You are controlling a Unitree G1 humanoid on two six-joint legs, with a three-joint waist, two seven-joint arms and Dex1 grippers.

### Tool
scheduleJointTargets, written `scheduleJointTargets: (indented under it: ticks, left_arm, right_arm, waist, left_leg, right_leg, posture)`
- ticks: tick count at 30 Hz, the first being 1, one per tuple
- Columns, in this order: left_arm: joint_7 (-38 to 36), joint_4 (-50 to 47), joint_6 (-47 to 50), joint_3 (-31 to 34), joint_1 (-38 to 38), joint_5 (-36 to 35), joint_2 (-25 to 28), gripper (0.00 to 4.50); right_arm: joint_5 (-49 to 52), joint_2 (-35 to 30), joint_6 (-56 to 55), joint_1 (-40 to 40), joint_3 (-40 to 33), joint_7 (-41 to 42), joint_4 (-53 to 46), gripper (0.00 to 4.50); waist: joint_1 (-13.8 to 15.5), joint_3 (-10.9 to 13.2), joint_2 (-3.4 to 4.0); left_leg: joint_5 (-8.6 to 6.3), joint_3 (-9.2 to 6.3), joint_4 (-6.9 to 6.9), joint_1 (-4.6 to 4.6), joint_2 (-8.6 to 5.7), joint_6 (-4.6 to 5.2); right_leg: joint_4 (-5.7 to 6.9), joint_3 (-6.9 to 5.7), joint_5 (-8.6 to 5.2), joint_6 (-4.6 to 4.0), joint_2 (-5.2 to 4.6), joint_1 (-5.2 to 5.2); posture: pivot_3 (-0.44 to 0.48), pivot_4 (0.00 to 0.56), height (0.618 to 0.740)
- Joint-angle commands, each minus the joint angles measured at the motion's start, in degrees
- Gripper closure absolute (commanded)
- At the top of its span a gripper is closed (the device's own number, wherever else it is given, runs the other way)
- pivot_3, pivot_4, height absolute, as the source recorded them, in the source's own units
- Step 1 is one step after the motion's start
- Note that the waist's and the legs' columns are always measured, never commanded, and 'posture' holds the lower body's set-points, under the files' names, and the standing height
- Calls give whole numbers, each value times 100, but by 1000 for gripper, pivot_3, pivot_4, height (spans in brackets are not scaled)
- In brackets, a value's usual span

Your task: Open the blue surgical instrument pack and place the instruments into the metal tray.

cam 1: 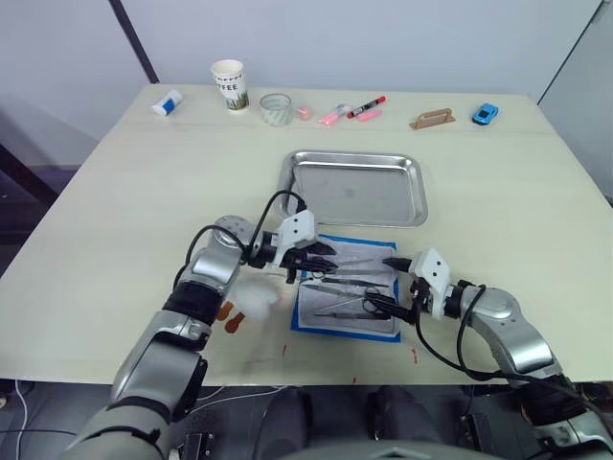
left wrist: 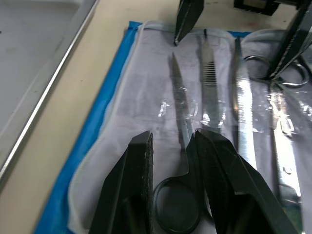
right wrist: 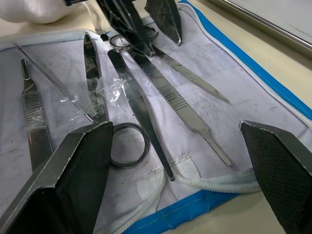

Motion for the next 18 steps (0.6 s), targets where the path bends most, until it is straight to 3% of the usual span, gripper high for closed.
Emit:
scheduleJointTargets:
  ticks: [1,14,18]
  left_arm:
    - [-10,177,-91,7,-82,86,21,3047]
    - [-333,442,-447,-172,-191,241,-41,3047]
    - [-395,520,-456,-216,-262,276,-84,4065]
  right_arm:
    - [-359,-59,256,254,242,-180,473,0]
    - [-363,-46,256,252,241,-205,465,0]
    - [-361,-42,261,258,238,-219,452,0]
  waist:
    - [-2,0,1]
    - [0,-7,5]
    - [1,-8,6]
  left_leg:
    - [0,0,0,0,0,0]
    - [0,0,0,0,0,0]
    - [0,0,0,0,0,0]
  right_leg:
    - [0,0,0,0,0,0]
    - [0,0,0,0,0,0]
    - [0,0,0,0,0,0]
  posture:
    - [0,150,718]
    - [0,150,718]
    - [0,150,718]
